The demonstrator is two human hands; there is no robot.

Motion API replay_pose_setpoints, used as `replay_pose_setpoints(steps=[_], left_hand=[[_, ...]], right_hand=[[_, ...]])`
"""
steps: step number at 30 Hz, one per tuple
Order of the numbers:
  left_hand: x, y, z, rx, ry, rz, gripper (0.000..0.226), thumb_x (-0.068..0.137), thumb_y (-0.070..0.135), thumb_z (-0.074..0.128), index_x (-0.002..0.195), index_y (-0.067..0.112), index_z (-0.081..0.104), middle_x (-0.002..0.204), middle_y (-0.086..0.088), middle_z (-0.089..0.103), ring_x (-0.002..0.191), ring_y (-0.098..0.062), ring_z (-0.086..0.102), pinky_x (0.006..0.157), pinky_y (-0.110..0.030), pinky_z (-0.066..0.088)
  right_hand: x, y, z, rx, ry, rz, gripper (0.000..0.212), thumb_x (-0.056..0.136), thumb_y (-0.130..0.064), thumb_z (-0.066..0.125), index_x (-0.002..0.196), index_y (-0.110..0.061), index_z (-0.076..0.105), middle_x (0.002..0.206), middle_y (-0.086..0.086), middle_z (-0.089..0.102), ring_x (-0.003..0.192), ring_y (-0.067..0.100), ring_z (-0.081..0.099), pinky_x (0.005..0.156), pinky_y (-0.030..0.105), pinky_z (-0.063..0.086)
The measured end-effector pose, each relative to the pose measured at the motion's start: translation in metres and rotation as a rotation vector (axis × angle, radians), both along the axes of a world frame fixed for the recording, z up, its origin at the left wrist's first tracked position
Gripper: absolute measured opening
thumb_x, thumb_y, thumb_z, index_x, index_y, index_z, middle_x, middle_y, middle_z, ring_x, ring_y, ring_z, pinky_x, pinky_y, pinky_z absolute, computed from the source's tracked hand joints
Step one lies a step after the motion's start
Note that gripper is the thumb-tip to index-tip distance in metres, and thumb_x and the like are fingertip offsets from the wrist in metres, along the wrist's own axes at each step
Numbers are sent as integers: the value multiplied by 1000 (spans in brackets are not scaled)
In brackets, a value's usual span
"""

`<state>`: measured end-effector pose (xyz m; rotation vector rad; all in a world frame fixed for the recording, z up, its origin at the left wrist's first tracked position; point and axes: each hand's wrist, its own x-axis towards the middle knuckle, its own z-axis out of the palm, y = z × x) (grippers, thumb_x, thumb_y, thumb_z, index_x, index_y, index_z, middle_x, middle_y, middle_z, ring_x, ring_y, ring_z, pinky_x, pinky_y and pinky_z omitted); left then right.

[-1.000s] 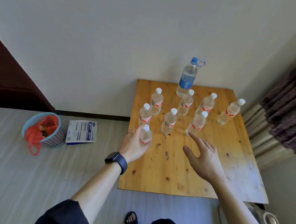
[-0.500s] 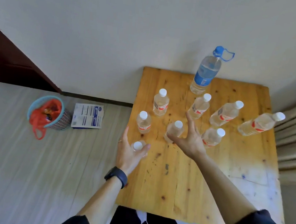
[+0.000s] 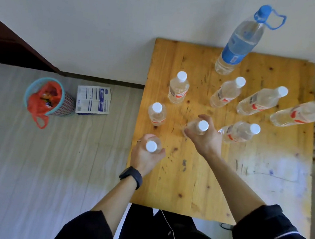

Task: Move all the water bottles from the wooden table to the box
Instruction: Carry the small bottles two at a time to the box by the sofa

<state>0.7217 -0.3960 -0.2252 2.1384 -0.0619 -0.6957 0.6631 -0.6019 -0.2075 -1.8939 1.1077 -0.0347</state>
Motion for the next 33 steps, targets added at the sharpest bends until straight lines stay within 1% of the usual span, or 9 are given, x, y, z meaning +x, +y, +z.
replay_pose_setpoints(steps=[5, 11, 15, 18, 22, 24, 27, 31, 33], left_hand=[[4, 14, 6, 62, -15, -184, 44, 67, 42, 82, 103, 42, 57, 99, 18, 65, 93, -8, 64, 73, -32, 57], [-9, 27, 7, 80, -23, -284, 48, 71, 37, 85, 111, 36, 60, 106, 10, 67, 96, -12, 62, 77, -32, 56], [-16, 30, 5, 57, -43, -289, 49, 68, 38, 85, 110, 39, 58, 104, 16, 65, 96, -8, 60, 72, -14, 45], [-16, 31, 1, 27, -24, -274, 51, 66, 45, 83, 106, 52, 51, 104, 18, 65, 99, -7, 62, 74, -13, 46], [-14, 33, -3, -3, -34, -303, 67, 61, 61, 79, 114, 67, 37, 116, 14, 65, 113, -8, 59, 88, -21, 49], [-13, 36, -3, -5, -77, -323, 83, 60, 65, 81, 127, 63, 33, 134, 11, 56, 125, -6, 49, 94, -12, 39], [-13, 42, -4, 1, -132, -358, 99, 58, 67, 83, 139, 55, 27, 152, 13, 34, 134, -4, 37, 99, -16, 35], [-10, 41, -6, 14, -119, -453, 94, 61, 55, 88, 139, 45, 36, 148, 10, 44, 126, -1, 43, 95, -11, 37], [-8, 38, -6, 46, -77, -460, 75, 65, 48, 88, 128, 43, 47, 128, 12, 60, 116, -9, 56, 87, -16, 46]], right_hand=[[-36, 41, 7, -19, -4, -184, 59, 70, -59, 78, 118, -48, 46, 81, -23, 65, 65, -6, 60, 57, 7, 39], [-69, 101, -6, 24, 32, -332, 63, 68, -67, 75, 120, -51, 43, 88, -18, 67, 78, 17, 66, 64, 28, 52], [-77, 131, -19, 26, 53, -377, 65, 69, -70, 71, 123, -48, 41, 103, -11, 69, 85, 19, 67, 69, 30, 50], [-74, 141, -21, 22, 52, -420, 69, 67, -71, 72, 124, -47, 39, 113, -10, 63, 93, 20, 64, 71, 31, 45], [-73, 137, -19, 16, 71, -344, 84, 64, -69, 78, 128, -37, 34, 125, -7, 48, 99, 23, 61, 70, 33, 42], [-75, 131, -18, 15, 75, -266, 94, 64, -64, 82, 135, -31, 29, 136, -2, 43, 108, 26, 60, 74, 35, 47], [-84, 118, -15, 16, 13, -108, 105, 66, -53, 87, 148, -33, 24, 145, -1, 39, 124, 20, 50, 92, 35, 47], [-98, 98, -14, 44, -77, 74, 88, 70, -49, 87, 144, -39, 41, 156, -9, 36, 133, 7, 43, 96, 22, 37], [-97, 94, -14, 49, -40, 86, 74, 68, -52, 87, 130, -39, 49, 142, -16, 50, 121, 8, 55, 86, 16, 40]])
